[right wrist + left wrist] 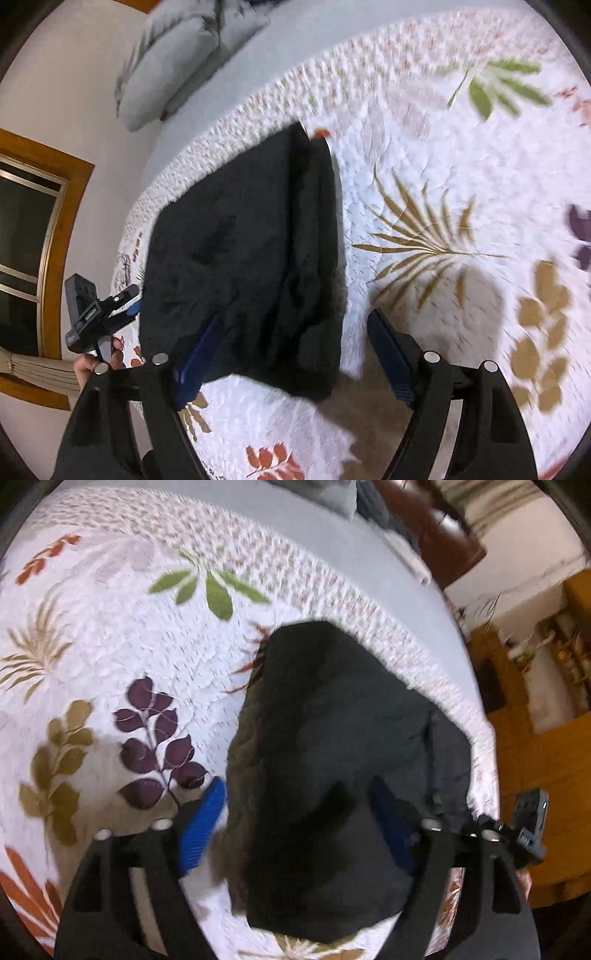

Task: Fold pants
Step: 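Open both grippers and lift them away from the folded pants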

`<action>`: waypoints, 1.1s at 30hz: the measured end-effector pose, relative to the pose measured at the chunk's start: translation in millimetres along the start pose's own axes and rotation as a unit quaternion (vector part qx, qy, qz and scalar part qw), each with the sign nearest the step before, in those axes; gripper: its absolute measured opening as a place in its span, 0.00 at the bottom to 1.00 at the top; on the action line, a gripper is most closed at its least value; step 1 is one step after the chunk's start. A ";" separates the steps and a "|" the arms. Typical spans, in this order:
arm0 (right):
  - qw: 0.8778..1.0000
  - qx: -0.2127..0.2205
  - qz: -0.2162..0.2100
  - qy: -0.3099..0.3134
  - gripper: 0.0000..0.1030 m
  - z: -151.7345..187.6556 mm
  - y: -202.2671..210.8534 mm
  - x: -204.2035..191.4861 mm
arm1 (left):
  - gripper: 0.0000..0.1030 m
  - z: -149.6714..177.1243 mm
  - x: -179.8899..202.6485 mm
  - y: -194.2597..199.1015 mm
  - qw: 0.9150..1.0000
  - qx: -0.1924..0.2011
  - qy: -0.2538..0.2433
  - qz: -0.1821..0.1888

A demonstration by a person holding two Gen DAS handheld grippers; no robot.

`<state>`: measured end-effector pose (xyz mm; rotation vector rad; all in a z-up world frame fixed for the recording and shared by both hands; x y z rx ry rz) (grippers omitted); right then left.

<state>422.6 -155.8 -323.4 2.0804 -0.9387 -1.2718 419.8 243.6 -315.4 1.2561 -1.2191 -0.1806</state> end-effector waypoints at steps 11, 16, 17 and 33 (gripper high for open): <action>0.996 0.085 0.030 -0.006 0.92 81.3 97.9 -53.6 | 0.96 88.1 -2.6 115.5 0.997 0.075 -0.025 0.012; 0.993 0.086 0.077 0.011 0.96 130.8 130.0 -90.2 | 0.97 151.8 7.7 164.3 0.988 0.124 -0.079 -0.039; 0.992 0.091 0.090 0.017 0.96 139.2 138.2 -99.3 | 0.97 158.7 10.1 169.1 0.986 0.132 -0.085 -0.047; 0.936 0.180 0.258 0.155 0.96 233.9 259.8 -232.6 | 0.97 311.9 54.3 279.0 0.960 0.198 -0.172 -0.097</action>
Point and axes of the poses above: each gripper's, at about its wrist camera, not at the fingertips, and y roughly against the way its jaws point, x to its right, z to its underside, the point moved 7 cm from there along -y, roughly the way its jaws point, and after that the axes turned 14 degrees about y, right-handed, at the moved point
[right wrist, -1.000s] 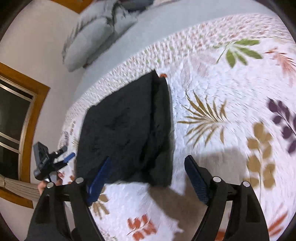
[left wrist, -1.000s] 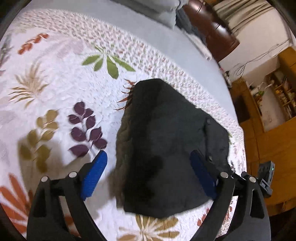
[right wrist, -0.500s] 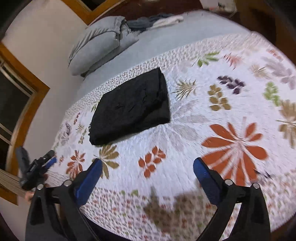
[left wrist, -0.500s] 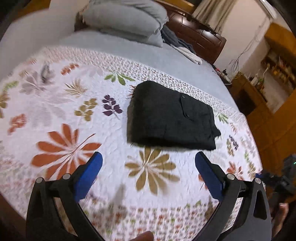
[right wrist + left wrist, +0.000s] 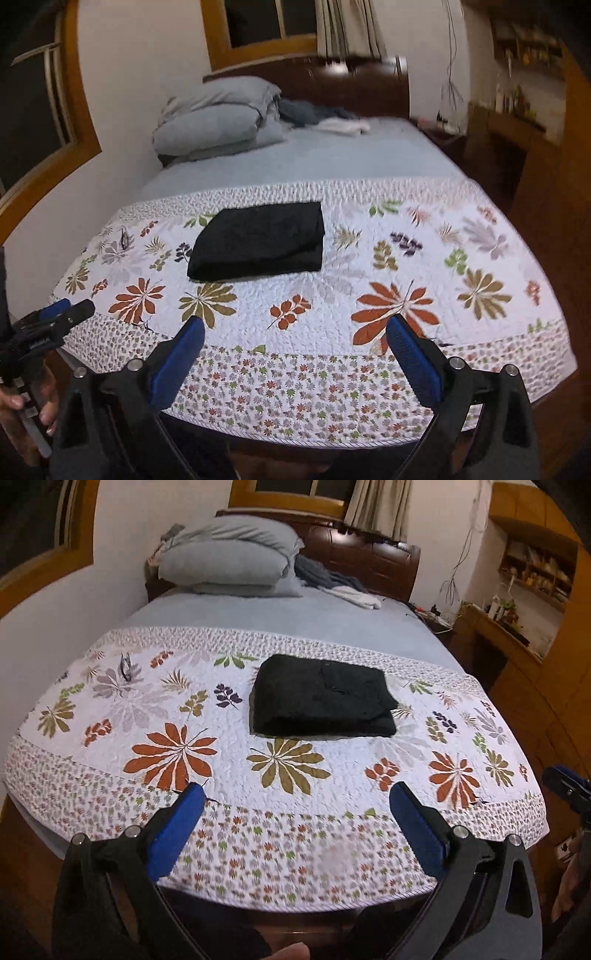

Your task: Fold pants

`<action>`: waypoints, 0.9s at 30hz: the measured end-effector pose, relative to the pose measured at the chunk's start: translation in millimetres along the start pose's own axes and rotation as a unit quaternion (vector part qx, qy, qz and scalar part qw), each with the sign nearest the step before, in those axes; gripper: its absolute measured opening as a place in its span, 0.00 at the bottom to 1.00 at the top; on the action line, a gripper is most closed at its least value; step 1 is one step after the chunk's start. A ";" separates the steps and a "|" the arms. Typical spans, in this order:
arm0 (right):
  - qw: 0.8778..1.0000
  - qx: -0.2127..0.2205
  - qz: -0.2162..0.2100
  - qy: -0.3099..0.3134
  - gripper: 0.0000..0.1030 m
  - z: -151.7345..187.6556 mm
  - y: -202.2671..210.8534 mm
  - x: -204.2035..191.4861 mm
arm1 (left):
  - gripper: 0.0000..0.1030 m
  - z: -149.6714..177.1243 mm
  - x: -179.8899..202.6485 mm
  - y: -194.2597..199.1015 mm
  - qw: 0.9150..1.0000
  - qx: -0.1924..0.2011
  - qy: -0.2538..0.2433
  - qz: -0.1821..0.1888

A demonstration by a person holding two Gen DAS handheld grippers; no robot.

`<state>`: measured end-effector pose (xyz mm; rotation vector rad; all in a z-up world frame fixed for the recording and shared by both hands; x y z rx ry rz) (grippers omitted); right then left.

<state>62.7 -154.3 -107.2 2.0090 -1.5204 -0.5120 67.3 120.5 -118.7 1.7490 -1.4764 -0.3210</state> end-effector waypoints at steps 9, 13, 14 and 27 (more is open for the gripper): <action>0.998 0.045 0.009 0.045 0.96 -4.7 59.2 -39.7 | 0.97 17.0 23.0 83.3 0.998 0.050 -0.020 0.014; 0.997 0.057 0.009 0.055 0.96 -4.9 79.2 -54.1 | 0.97 23.4 28.9 106.0 0.998 0.064 -0.022 0.007; 0.997 0.059 0.007 0.056 0.96 -4.4 83.2 -57.1 | 0.97 25.2 30.6 111.8 0.997 0.067 -0.022 0.007; 0.998 0.056 -0.004 0.038 0.96 6.2 96.1 -68.3 | 0.97 35.5 36.1 142.0 0.996 0.086 -0.022 -0.011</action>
Point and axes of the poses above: each gripper's, at about its wrist camera, not at the fingertips, and y roughly against the way its jaws point, x to its right, z to its underside, the point moved 7 cm from there along -y, roughly the way its jaws point, and after that the axes turned 14 degrees about y, right-handed, at the moved point
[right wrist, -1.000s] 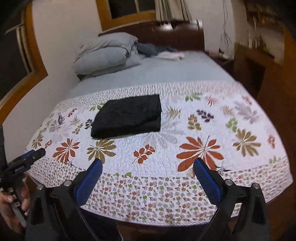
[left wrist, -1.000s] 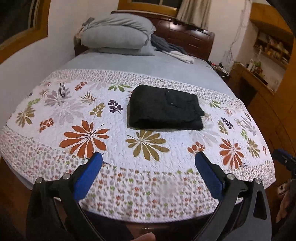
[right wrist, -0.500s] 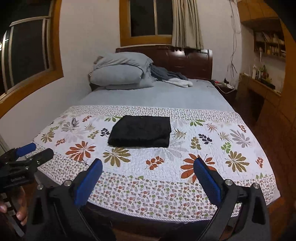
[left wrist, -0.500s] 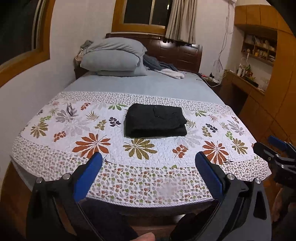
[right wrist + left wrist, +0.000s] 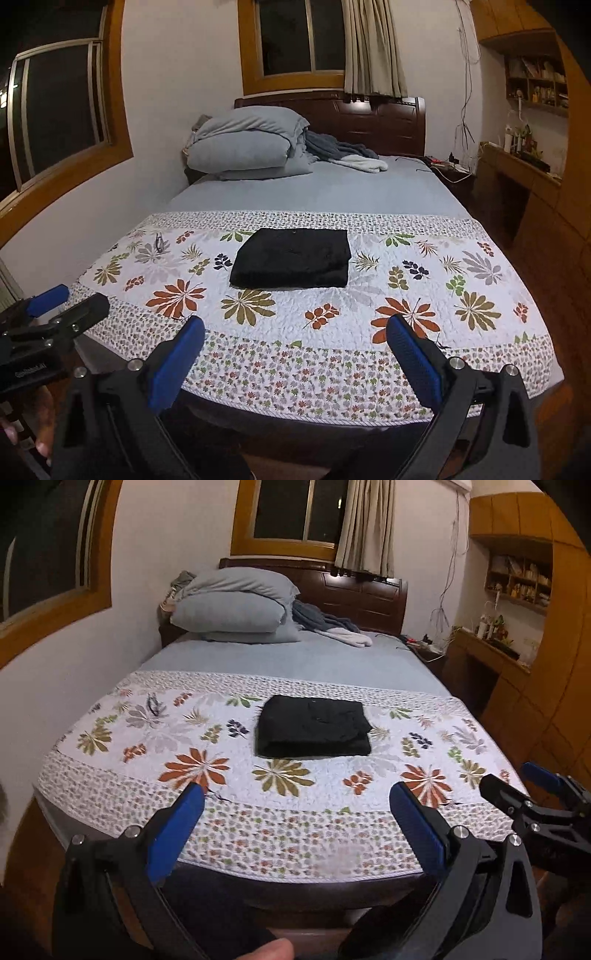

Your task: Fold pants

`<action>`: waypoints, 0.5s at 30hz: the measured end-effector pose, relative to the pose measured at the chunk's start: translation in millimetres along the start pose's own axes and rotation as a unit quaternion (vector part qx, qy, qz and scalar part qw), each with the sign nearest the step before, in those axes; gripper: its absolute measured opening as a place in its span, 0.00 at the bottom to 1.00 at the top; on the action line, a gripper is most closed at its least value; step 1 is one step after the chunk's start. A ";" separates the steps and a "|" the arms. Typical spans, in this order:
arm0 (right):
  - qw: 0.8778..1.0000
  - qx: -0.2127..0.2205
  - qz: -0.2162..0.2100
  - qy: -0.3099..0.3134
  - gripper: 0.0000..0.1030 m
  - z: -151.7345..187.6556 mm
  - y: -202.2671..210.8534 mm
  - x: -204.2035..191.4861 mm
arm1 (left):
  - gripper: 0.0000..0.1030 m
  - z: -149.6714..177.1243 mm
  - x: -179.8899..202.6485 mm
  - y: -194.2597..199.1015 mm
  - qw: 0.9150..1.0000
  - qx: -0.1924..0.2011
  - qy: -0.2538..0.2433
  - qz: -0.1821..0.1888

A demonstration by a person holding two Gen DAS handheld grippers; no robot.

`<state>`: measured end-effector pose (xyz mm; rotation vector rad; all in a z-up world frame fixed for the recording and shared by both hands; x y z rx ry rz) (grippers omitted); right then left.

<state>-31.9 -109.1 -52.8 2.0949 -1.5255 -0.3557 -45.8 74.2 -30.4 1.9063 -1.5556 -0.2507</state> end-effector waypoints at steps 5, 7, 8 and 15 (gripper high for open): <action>1.000 -0.003 0.000 -0.005 0.96 -0.2 -6.1 0.9 | 0.97 0.0 -0.2 -4.1 1.000 -0.006 -0.003 -0.007; 1.000 -0.005 -0.001 -0.003 0.96 -1.1 -9.5 0.2 | 0.97 -0.7 -0.9 -9.3 1.000 -0.007 -0.002 -0.013; 1.000 -0.005 -0.002 -0.002 0.96 -1.5 -11.1 -0.1 | 0.97 -1.1 -1.2 -11.2 1.000 -0.007 -0.001 -0.015; 1.000 -0.011 -0.011 0.004 0.96 -5.6 -26.0 -3.3 | 0.97 -7.1 -3.1 -20.9 1.000 0.005 0.004 -0.024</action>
Point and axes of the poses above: each gripper's, at about its wrist camera, not at the fingertips, and y roughly against the way its jaws point, x to its right, z to its underside, the point moved 7 cm from there along -y, roughly the way its jaws point, and after that the axes turned 14 degrees about y, right-handed, at the moved point
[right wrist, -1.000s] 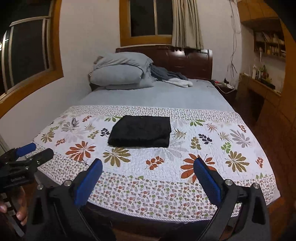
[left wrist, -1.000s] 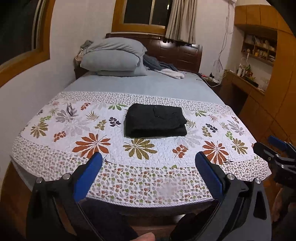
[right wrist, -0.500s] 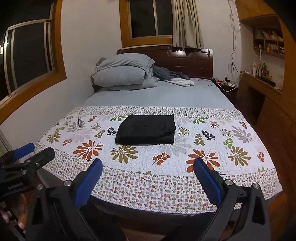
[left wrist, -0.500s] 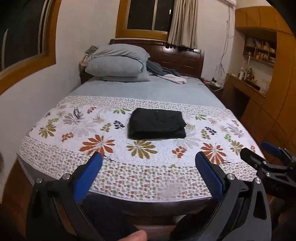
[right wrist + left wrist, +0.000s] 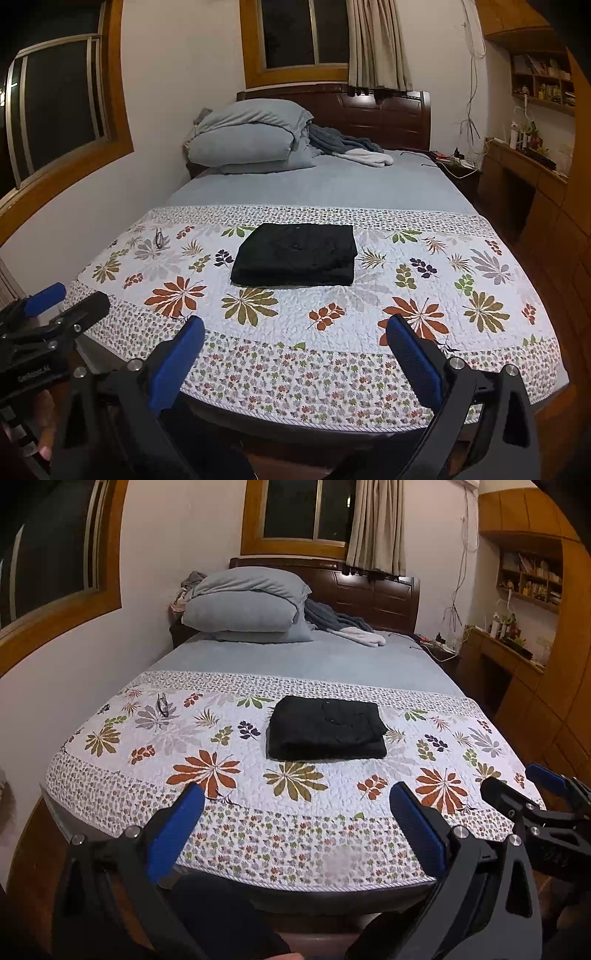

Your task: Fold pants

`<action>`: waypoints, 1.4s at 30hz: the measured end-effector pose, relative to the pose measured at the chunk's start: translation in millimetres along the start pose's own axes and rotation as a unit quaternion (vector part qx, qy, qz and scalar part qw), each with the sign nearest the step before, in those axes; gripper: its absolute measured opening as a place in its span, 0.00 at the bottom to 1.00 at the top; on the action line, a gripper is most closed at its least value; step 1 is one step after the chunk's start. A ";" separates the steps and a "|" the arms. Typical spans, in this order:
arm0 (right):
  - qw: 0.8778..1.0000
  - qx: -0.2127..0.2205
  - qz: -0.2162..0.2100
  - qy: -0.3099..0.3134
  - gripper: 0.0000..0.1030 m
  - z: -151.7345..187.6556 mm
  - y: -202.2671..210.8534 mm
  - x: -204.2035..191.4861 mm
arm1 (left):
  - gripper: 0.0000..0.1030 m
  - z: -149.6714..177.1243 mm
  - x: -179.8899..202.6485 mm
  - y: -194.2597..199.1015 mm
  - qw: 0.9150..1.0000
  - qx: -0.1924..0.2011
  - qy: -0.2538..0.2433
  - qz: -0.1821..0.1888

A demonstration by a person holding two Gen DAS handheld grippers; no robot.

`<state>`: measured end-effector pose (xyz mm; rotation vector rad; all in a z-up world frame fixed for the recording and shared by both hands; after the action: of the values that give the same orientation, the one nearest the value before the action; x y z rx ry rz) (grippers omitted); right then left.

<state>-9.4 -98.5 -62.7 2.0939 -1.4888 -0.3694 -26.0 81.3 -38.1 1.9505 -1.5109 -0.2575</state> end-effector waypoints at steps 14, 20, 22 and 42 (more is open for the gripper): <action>1.000 -0.005 -0.006 0.001 0.96 -4.6 -24.9 1.8 | 0.97 -1.2 0.3 -28.3 0.999 -0.012 -0.013 -0.035; 1.000 -0.011 -0.006 0.001 0.96 -2.9 -31.6 2.4 | 0.97 0.2 0.4 -38.2 0.998 -0.025 -0.015 -0.051; 1.000 -0.013 -0.007 0.001 0.96 -2.9 -32.7 1.8 | 0.97 0.5 1.0 -39.9 0.998 -0.028 -0.014 -0.050; 1.000 -0.020 -0.005 0.001 0.96 -3.9 -34.8 2.7 | 0.97 -0.4 -1.2 -44.7 0.998 -0.042 -0.001 -0.044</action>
<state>20.8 -91.5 -79.2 2.0702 -1.4591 -0.3980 9.2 88.1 -64.7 1.9526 -1.3936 -0.3563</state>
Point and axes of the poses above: each gripper's, at about its wrist camera, not at the fingertips, and y roughly against the way its jaws point, x to its right, z to its underside, the point moved 7 cm from there along -y, roughly the way its jaws point, and after that the axes turned 14 degrees about y, right-handed, at the moved point
